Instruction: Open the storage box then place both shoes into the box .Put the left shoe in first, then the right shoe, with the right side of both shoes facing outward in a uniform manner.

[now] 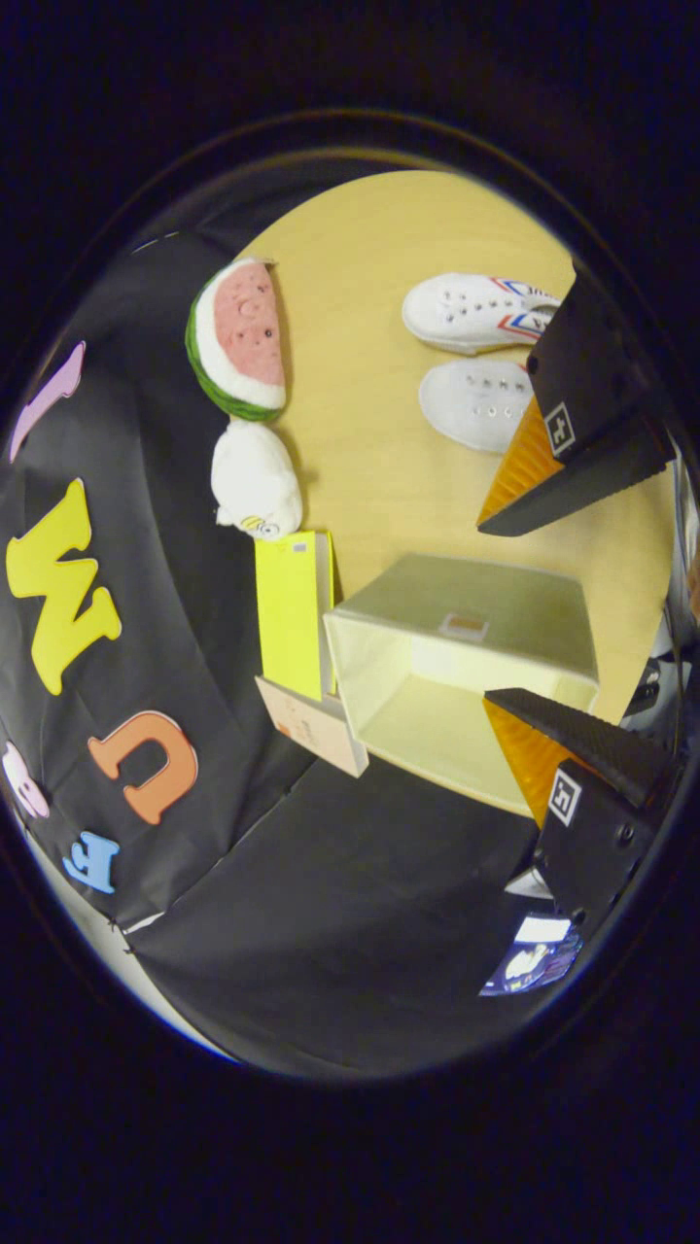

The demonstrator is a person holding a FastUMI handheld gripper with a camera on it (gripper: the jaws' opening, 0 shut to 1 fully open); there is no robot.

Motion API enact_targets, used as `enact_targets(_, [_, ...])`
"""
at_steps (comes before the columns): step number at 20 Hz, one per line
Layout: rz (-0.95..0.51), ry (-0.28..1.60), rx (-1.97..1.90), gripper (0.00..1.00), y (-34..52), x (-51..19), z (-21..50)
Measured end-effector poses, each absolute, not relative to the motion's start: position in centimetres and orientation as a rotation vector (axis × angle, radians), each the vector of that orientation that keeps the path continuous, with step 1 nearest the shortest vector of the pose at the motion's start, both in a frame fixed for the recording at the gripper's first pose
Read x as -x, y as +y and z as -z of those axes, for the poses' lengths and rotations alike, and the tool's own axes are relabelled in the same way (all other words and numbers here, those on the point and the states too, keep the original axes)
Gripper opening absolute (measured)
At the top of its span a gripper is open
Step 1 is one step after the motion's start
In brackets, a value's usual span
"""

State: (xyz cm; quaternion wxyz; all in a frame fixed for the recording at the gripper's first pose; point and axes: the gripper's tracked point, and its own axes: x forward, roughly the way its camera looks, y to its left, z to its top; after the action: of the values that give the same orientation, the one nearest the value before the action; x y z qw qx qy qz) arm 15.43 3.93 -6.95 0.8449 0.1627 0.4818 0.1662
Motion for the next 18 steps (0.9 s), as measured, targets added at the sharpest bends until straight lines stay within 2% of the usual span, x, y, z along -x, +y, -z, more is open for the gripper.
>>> enact_targets(13, [-0.146, 1.238, -0.173, 1.0, -6.7, -11.6, 17.3])
enact_targets(18, [-0.12, 1.335, -0.178, 0.94, -8.3, -11.7, 21.2])
